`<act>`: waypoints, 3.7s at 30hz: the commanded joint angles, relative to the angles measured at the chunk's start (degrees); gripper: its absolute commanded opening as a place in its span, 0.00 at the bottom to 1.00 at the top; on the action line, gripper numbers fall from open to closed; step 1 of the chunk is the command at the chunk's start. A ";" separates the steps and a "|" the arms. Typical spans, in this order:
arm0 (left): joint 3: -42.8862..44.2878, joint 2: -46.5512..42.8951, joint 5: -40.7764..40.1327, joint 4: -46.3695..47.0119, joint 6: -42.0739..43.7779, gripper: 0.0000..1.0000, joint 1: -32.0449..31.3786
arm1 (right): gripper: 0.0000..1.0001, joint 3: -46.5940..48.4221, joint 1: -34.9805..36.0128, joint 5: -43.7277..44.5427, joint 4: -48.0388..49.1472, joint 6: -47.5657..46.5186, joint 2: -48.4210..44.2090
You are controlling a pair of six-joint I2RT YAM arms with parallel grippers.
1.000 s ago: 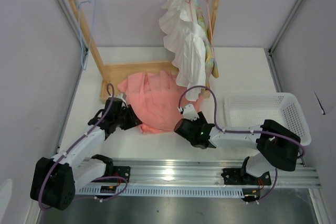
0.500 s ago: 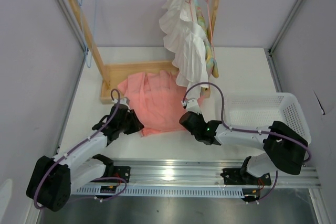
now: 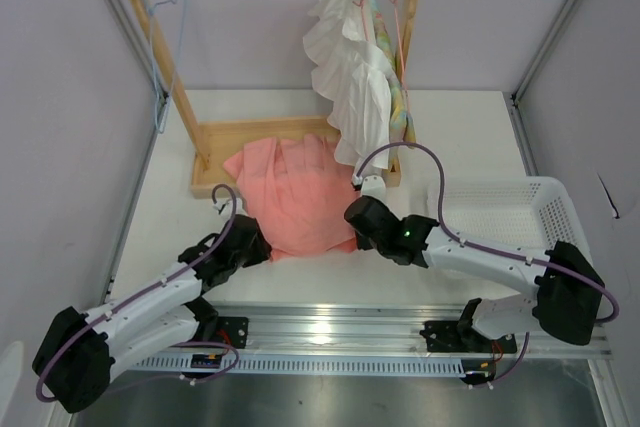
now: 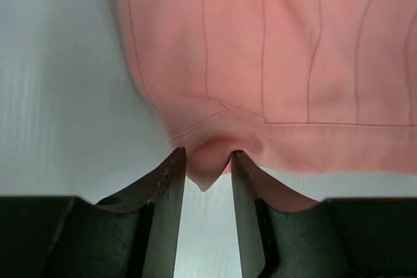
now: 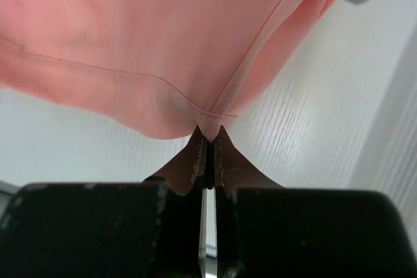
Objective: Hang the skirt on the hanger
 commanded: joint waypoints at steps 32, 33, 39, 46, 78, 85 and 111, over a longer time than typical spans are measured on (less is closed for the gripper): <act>6.95 7.17 -14.64 -2.07 -0.42 0.40 -6.42 | 0.00 12.19 1.21 -8.61 -9.61 3.98 -4.53; 6.69 6.99 -14.72 -2.15 -0.41 0.33 -6.42 | 0.00 12.54 -0.19 -9.75 -9.44 3.28 -3.92; 3.61 8.65 -14.81 -0.31 -1.82 0.29 -6.60 | 0.00 14.12 -3.80 -12.66 -8.12 0.91 -1.19; 3.17 10.68 -17.18 -1.10 -3.84 0.34 -7.65 | 0.00 15.97 -6.44 -15.21 -6.80 -0.68 2.50; 12.40 20.79 -29.49 -10.77 -7.28 0.44 -18.81 | 0.00 20.36 -17.43 -24.70 -5.13 -6.65 5.75; 12.14 22.28 -28.96 -9.80 -7.44 0.49 -21.19 | 0.00 21.33 -18.40 -25.58 -5.04 -7.10 6.46; 13.09 22.63 -30.45 -13.84 -10.87 0.58 -22.68 | 0.00 23.44 -20.07 -28.04 -5.22 -7.36 7.34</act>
